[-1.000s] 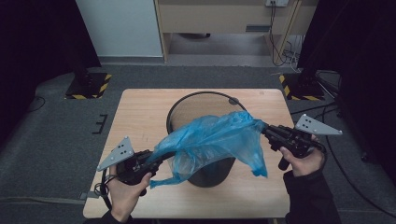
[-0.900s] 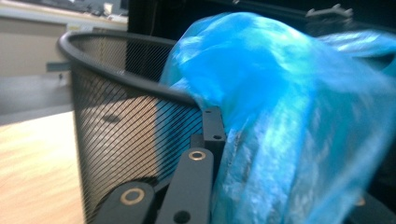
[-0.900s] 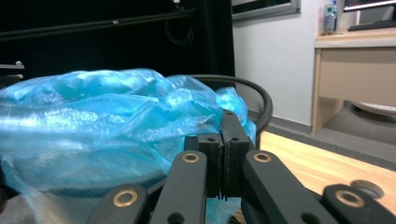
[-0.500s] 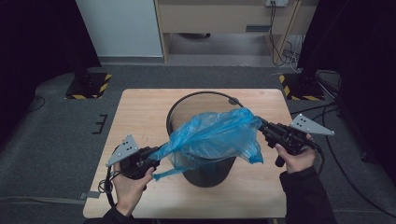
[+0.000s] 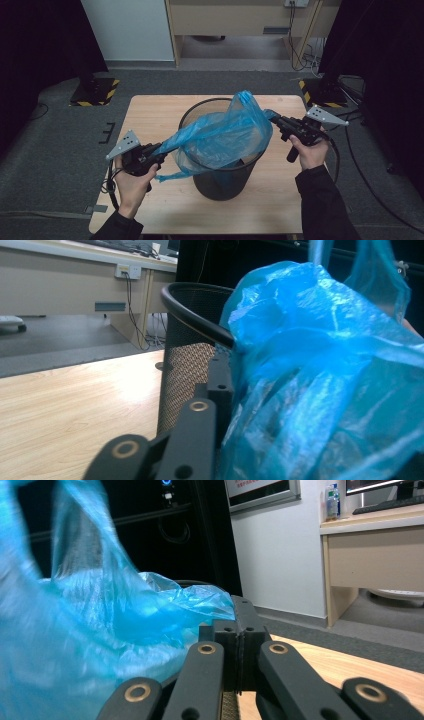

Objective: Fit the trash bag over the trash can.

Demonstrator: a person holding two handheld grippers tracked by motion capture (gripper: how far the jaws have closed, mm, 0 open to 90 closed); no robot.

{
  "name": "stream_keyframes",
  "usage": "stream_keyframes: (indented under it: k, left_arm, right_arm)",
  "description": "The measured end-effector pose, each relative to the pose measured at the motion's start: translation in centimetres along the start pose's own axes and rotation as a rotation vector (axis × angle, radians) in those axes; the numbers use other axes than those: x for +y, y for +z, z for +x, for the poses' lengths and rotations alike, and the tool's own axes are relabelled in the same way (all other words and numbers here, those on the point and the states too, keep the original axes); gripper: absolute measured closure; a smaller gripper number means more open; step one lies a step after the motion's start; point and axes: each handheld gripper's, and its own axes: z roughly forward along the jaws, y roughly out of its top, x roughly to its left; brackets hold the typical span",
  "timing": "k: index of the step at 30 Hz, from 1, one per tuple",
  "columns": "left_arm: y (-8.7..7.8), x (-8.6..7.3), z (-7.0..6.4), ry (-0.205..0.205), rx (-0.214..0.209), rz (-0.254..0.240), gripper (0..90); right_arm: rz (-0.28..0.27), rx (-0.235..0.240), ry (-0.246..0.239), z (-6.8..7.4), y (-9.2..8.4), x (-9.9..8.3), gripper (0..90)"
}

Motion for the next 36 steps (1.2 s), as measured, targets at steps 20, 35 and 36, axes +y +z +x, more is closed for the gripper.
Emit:
stream_keyframes:
  k: [20,35,36]
  left_arm:
    - [-1.0,-0.6,-1.1,-0.004,-0.063,-0.022,83.8]
    - [-1.4,-0.6,-2.0,0.007,-0.025,-0.067,89.9]
    - [-1.4,-0.7,-1.9,0.004,-0.014,-0.065,90.0]
  right_arm:
    - [-0.031,0.072,-0.008,0.8,-5.6,1.4,36.2]
    - [0.05,0.172,-0.071,2.2,-7.7,0.8,23.1]
    - [0.058,0.179,-0.074,2.1,-7.9,0.7,22.7]
